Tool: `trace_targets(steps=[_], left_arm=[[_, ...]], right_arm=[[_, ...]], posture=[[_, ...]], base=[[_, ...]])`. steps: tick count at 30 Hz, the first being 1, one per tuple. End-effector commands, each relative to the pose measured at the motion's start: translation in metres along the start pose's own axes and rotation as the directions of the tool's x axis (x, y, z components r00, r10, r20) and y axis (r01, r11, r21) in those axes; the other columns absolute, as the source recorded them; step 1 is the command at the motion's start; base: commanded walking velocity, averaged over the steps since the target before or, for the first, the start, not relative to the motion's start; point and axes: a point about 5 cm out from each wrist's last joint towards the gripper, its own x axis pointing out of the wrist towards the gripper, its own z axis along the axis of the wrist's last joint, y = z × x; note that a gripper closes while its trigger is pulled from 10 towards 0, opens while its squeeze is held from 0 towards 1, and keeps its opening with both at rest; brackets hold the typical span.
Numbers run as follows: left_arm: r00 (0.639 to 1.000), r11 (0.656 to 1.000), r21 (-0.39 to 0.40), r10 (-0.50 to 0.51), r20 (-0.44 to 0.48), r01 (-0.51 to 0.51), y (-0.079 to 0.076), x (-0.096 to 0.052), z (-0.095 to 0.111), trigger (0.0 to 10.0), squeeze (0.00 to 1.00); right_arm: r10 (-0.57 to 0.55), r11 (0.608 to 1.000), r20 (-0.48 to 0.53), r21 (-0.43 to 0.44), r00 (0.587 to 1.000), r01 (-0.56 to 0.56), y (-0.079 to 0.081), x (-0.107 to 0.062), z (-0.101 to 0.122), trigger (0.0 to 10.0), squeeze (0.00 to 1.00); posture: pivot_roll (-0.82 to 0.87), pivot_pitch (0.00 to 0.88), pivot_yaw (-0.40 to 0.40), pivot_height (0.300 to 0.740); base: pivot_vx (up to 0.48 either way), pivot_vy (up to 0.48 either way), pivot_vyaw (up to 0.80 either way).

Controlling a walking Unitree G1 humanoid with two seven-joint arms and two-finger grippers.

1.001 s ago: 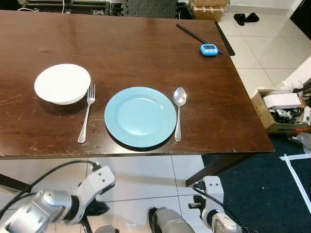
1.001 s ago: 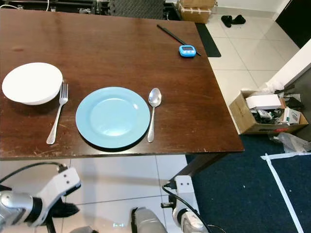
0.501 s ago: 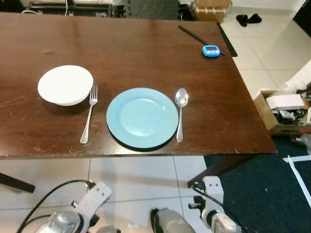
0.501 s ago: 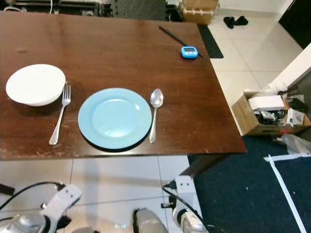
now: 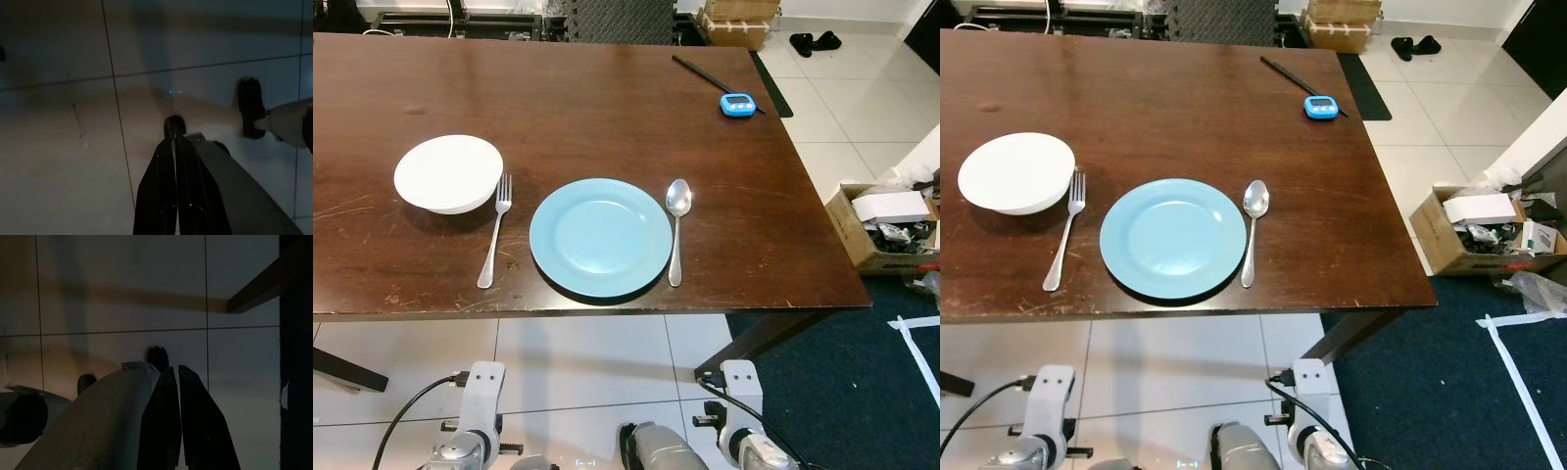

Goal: Setting the table

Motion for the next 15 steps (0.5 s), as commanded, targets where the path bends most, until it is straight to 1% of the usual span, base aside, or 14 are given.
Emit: trace_targets(steps=[1,2,3,4,5,6,8,9,10,11,15], left_arm=[[1.0,0.999,0.044,-0.028,-0.004,0.028,-0.009,0.001,-0.003,10.0,0.0],[0.999,0.997,0.067,-0.041,0.0,0.041,-0.013,0.002,-0.002,10.0,0.0],[0.999,0.997,0.067,-0.041,0.0,0.041,-0.013,0.002,-0.002,10.0,0.0],[0.999,0.995,0.084,-0.045,0.007,0.044,-0.015,0.003,0.0,10.0,0.0],[0.998,0.994,0.098,-0.046,0.034,0.042,-0.016,0.004,0.004,10.0,0.0],[0.998,0.994,0.098,-0.046,0.034,0.042,-0.016,0.004,0.004,10.0,0.0],[0.992,0.997,0.076,-0.021,0.125,0.011,-0.016,0.007,0.016,10.0,0.0],[0.992,0.997,0.076,-0.021,0.125,0.011,-0.016,0.007,0.016,10.0,0.0],[0.989,0.996,0.091,-0.019,0.147,0.005,-0.018,0.008,0.018,10.0,0.0],[0.988,0.994,0.108,-0.022,0.152,0.006,-0.019,0.008,0.019,10.0,0.0],[0.991,0.994,0.112,-0.027,0.131,0.012,-0.024,0.01,0.017,10.0,0.0]], right_arm=[[-0.029,0.999,-0.023,0.023,0.999,0.03,-0.007,-0.005,-0.009,10.0,0.0],[-0.039,0.999,-0.02,0.037,0.999,0.04,-0.01,-0.005,-0.009,10.0,0.0],[-0.039,0.999,-0.02,0.037,0.999,0.04,-0.01,-0.005,-0.009,10.0,0.0],[-0.05,0.997,-0.019,0.05,0.999,0.05,-0.012,-0.006,-0.009,10.0,0.0],[-0.056,0.997,-0.018,0.06,0.998,0.057,-0.015,-0.006,-0.008,10.0,0.0],[-0.056,0.997,-0.018,0.06,0.998,0.057,-0.015,-0.006,-0.008,10.0,0.0],[-0.065,0.995,-0.013,0.069,0.998,0.066,-0.02,-0.007,-0.006,10.0,0.0],[-0.065,0.995,-0.013,0.069,0.998,0.066,-0.02,-0.007,-0.006,10.0,0.0],[-0.069,0.995,-0.011,0.074,0.998,0.07,-0.021,-0.007,-0.006,10.0,0.0],[-0.072,0.994,-0.008,0.08,0.997,0.073,-0.022,-0.007,-0.005,10.0,0.0],[-0.071,0.994,0.001,0.081,0.997,0.071,-0.022,-0.006,-0.003,10.0,0.0]], posture=[[0.01,0.084,0.002,0.74],[0.01,0.083,0.001,0.74],[0.01,0.083,0.001,0.74],[0.01,0.083,0.001,0.74],[0.0,0.079,0.001,0.74],[0.0,0.079,0.001,0.74],[0.0,0.077,0.008,0.74],[0.0,0.077,0.008,0.74],[0.0,0.078,0.009,0.74],[0.0,0.078,0.01,0.74],[0.0,0.084,0.017,0.74]], base=[[0.0,0.0,0.0],[0.0,0.0,0.0],[0.0,0.0,0.0],[0.0,0.0,0.0],[0.0,0.0,0.0],[0.0,0.0,0.0],[0.0,0.0,0.0],[0.0,0.0,0.0],[0.0,0.0,0.0],[0.0,0.0,0.0],[0.0,0.0,0.0]])
